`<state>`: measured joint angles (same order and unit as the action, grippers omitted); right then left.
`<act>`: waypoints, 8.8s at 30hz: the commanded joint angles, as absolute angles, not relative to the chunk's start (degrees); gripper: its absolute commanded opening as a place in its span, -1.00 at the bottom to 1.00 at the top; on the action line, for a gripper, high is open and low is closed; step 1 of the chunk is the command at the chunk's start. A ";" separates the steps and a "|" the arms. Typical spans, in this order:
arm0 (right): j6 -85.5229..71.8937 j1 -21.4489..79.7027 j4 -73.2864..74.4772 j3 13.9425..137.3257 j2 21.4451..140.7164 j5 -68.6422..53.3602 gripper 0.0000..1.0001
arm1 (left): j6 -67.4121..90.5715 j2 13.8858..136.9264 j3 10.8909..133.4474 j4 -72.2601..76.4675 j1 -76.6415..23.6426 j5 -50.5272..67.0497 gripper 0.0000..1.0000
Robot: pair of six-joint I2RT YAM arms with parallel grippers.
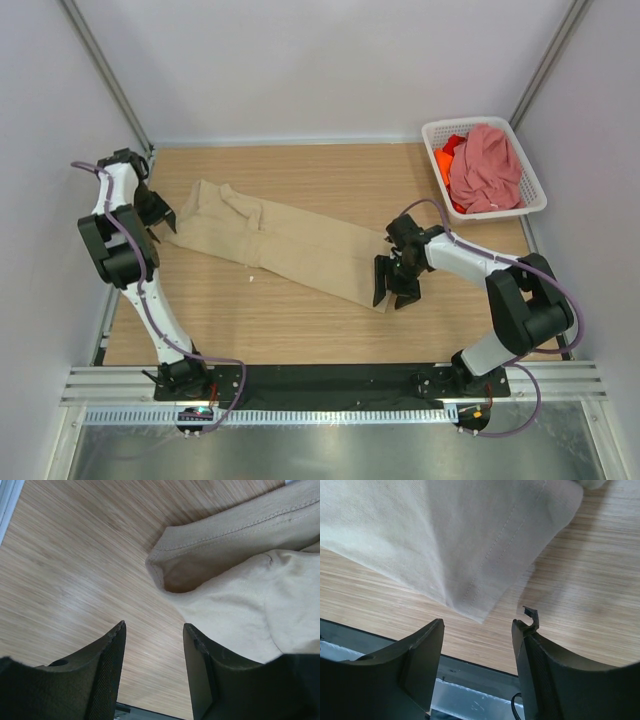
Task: Fold and stack the t-shirts
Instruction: Fold the tshirt
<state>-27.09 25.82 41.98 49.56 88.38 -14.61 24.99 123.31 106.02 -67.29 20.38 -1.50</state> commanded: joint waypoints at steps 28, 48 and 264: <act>-31.29 27.16 37.09 47.90 90.88 -16.08 -0.15 | 27.25 129.29 107.31 -62.84 20.48 0.44 -0.35; -32.52 26.98 42.54 42.01 85.95 -9.75 -0.98 | 29.79 118.82 93.08 -58.70 22.50 -4.40 -0.99; -29.45 38.06 46.04 130.44 133.27 -29.37 0.03 | 34.37 84.38 59.59 -49.48 26.79 25.14 0.05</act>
<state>-34.74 39.27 40.53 131.31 143.81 -31.88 37.76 86.43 60.99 -47.62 22.72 24.51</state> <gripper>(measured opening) 0.498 0.517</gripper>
